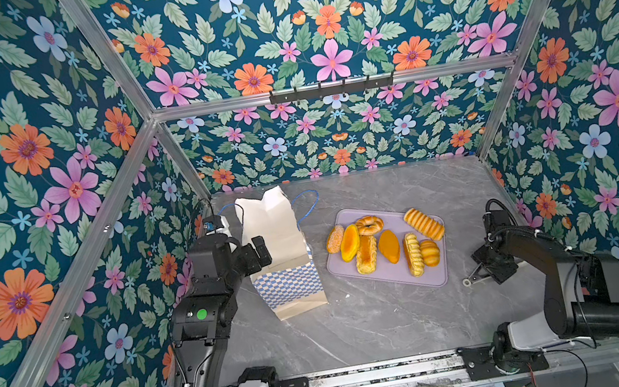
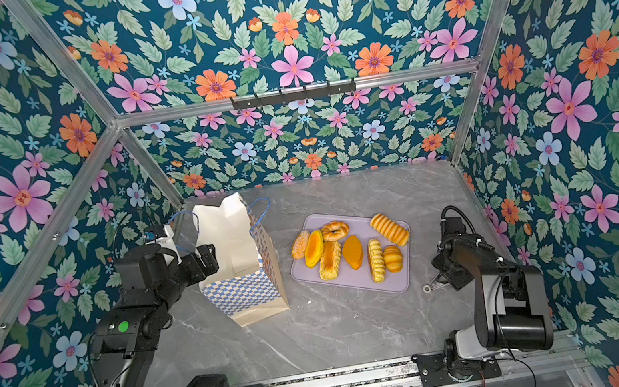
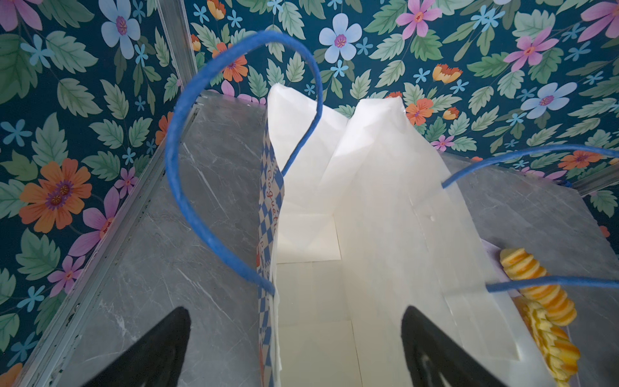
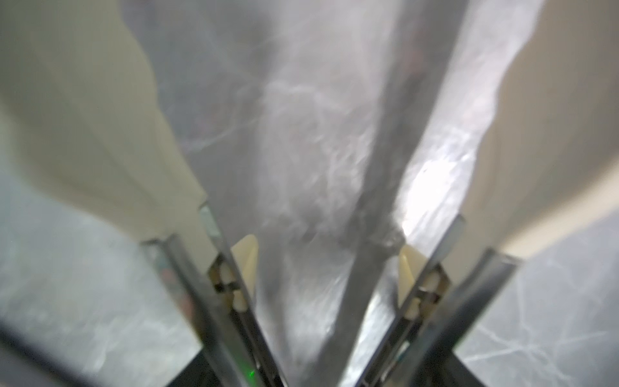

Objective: Place the fake bread into the paper bag
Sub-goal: 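Lift the tongs with the right gripper and raise them off the table, then move the tongs over the tray toward the ridged yellow bread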

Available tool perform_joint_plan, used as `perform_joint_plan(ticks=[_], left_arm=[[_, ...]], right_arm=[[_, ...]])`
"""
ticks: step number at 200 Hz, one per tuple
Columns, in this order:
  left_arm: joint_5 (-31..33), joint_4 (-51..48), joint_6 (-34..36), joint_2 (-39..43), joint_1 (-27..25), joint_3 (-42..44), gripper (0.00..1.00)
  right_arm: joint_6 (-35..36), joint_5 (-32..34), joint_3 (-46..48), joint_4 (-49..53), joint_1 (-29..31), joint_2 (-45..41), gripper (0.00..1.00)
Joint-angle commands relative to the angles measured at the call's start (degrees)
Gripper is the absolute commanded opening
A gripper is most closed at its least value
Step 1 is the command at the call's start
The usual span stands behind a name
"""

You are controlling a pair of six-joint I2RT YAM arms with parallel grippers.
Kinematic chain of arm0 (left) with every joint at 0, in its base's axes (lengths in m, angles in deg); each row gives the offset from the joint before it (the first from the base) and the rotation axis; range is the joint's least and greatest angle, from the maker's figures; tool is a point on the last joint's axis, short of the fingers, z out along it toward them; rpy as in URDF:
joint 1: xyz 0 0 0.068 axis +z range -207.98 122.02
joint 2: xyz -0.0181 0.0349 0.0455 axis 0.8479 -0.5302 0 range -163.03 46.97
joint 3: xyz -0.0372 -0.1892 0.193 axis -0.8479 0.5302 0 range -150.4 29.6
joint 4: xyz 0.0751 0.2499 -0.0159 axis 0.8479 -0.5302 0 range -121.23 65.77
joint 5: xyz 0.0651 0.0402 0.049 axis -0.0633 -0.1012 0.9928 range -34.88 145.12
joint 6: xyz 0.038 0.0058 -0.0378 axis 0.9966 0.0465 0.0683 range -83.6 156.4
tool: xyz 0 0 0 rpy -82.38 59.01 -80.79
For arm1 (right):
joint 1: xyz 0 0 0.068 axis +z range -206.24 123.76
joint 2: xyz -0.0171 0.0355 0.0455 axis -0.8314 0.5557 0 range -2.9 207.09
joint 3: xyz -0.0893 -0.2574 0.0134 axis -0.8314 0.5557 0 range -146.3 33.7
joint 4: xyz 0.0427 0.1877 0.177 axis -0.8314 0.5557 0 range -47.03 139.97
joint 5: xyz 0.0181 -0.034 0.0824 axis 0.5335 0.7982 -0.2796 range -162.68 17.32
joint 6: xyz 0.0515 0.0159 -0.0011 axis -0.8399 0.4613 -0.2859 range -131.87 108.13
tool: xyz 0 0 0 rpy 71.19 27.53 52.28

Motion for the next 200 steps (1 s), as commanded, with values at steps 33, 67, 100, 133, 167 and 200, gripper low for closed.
perform_joint_plan(ticks=[33,67,100,133,167,200], left_arm=[[0.67,-0.45,0.74,-0.75,-0.02,-0.65,1.0],[0.67,-0.05,0.76,-1.0,0.04,-0.87,1.0],[0.8,-0.1,1.07,-2.33,-0.01,-1.67,1.0],[-2.05,0.26,1.28,-5.23,-0.02,-4.32,0.99],[-3.01,-1.33,1.18,-7.22,-0.02,-7.94,1.0],[-3.79,-4.9,0.54,-7.08,-0.02,-10.95,1.0]], right_arm=[[8.42,0.73,-2.58,5.65,0.81,-9.49,0.61],[11.91,-1.97,-4.65,9.65,0.83,-17.26,0.57],[14.04,-7.38,-7.23,12.63,1.23,-22.0,0.56],[14.97,-7.62,-13.58,18.15,8.71,-25.11,0.54],[13.44,-7.92,-20.07,20.96,19.3,-25.19,0.54],[11.66,-9.21,-25.55,22.07,29.85,-21.61,0.51]])
